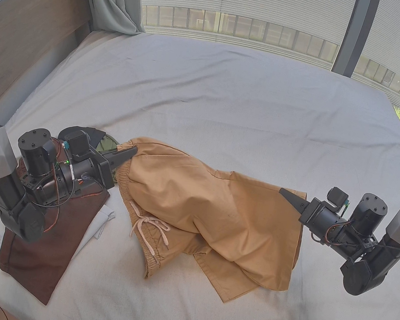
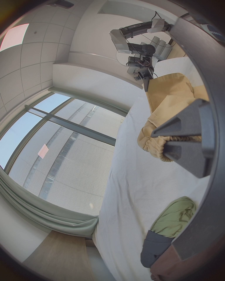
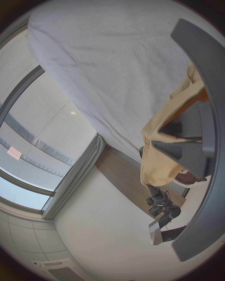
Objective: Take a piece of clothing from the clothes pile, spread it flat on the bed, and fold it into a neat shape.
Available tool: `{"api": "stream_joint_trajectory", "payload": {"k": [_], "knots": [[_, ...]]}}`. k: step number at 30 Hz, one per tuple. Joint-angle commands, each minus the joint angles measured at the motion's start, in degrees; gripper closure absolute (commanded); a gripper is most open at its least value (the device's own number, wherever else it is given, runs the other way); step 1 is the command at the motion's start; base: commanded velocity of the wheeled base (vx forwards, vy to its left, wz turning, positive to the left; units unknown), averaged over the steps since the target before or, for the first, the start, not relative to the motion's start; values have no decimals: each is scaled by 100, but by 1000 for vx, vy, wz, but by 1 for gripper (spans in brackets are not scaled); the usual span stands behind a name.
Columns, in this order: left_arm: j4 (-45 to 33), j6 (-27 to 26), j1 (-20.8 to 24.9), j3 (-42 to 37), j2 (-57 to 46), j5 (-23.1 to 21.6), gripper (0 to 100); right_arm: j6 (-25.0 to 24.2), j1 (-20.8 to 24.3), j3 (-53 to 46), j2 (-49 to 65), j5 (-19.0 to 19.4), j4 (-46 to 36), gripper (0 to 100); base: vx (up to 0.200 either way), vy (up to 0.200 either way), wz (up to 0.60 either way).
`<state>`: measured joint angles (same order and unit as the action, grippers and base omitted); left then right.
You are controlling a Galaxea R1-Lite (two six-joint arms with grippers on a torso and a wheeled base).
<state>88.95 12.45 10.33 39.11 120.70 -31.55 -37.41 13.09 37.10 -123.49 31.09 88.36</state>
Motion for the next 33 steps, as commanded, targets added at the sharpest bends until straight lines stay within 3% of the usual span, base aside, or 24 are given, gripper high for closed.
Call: {"api": "stream_joint_trajectory", "payload": {"k": [1, 22, 31, 33], "knots": [[8, 3, -22, -8, -249, -36, 100, 15, 123, -212, 572, 12, -3, 100, 0, 0, 0], [8, 39, -75, 9, -688, -97, 100, 24, 255, -273, 1415, -15, -12, 100, 0, 0, 0], [8, 65, -285, -17, -837, -334, 100, 24, 229, -264, 1539, -15, -12, 100, 0, 0, 0], [-1, 100, -461, -87, -978, -554, 100, 24, 220, -264, 1547, -15, -12, 100, 0, 0, 0]]}}
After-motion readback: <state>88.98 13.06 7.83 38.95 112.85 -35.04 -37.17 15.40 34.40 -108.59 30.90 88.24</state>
